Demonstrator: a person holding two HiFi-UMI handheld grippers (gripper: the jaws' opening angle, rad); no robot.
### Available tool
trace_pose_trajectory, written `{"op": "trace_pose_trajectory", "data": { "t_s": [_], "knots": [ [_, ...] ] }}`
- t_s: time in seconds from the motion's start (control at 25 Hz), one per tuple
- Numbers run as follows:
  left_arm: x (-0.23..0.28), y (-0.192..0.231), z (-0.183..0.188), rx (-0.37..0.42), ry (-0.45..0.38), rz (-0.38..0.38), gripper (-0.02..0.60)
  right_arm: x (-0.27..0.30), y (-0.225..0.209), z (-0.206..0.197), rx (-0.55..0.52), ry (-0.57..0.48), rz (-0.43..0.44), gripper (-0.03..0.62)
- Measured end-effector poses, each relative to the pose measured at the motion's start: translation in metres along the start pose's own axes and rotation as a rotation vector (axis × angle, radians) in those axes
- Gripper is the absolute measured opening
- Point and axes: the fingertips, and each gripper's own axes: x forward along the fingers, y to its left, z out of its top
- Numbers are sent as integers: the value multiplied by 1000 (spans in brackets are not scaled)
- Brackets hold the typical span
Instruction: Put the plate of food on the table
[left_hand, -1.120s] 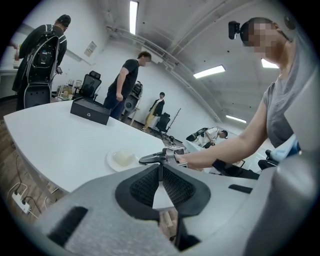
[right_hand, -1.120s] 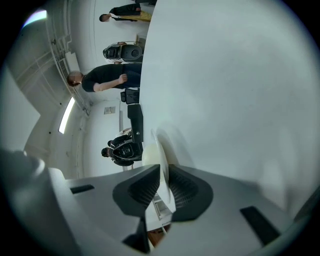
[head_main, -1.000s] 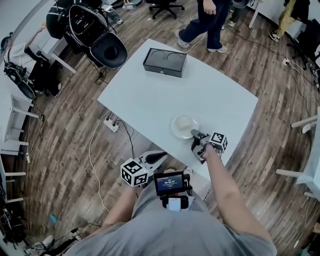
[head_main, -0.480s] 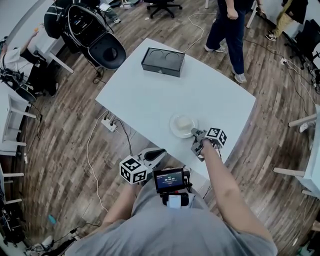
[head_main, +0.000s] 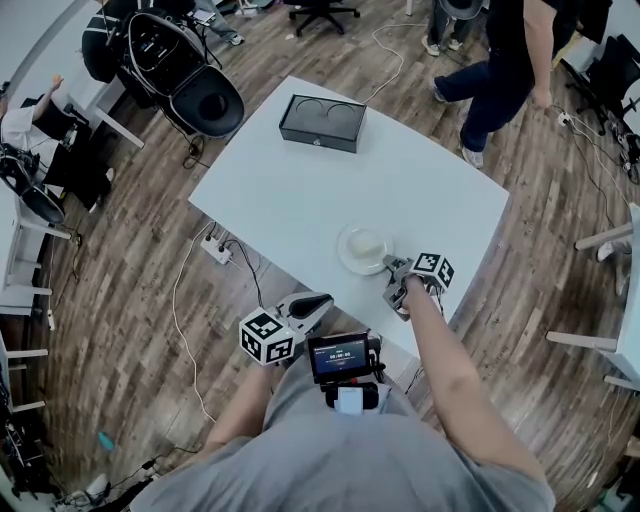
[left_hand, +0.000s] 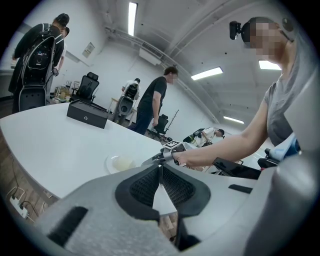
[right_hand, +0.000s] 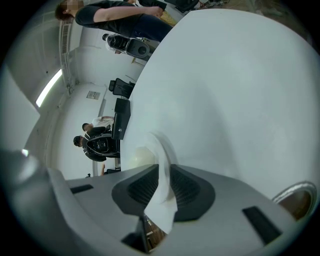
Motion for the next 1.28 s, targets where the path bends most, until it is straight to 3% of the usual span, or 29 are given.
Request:
{"op": "trace_pose_trajectory", "data": {
  "t_s": [0.28, 0.52, 0.68, 1.0, 1.16, 1.28],
  "knots": [
    [3, -1, -2, 4, 3, -4, 31, -6, -1, 3, -56, -7, -2, 52],
    [7, 2, -3, 13, 5, -9, 30, -11, 4, 6, -248, -7, 11, 52],
    [4, 1, 5, 13, 8, -13, 31, -20, 24, 3, -413, -4, 36, 51],
    [0, 2, 3, 17, 23, -20, 30, -25, 58, -18, -842, -15, 111, 51],
    [0, 0, 4, 18, 28, -22, 31, -29, 66, -26, -1081, -31, 99, 51],
    [1, -1, 5, 19, 30, -24, 30, -30, 64, -33, -1181, -33, 87, 51]
  ]
}}
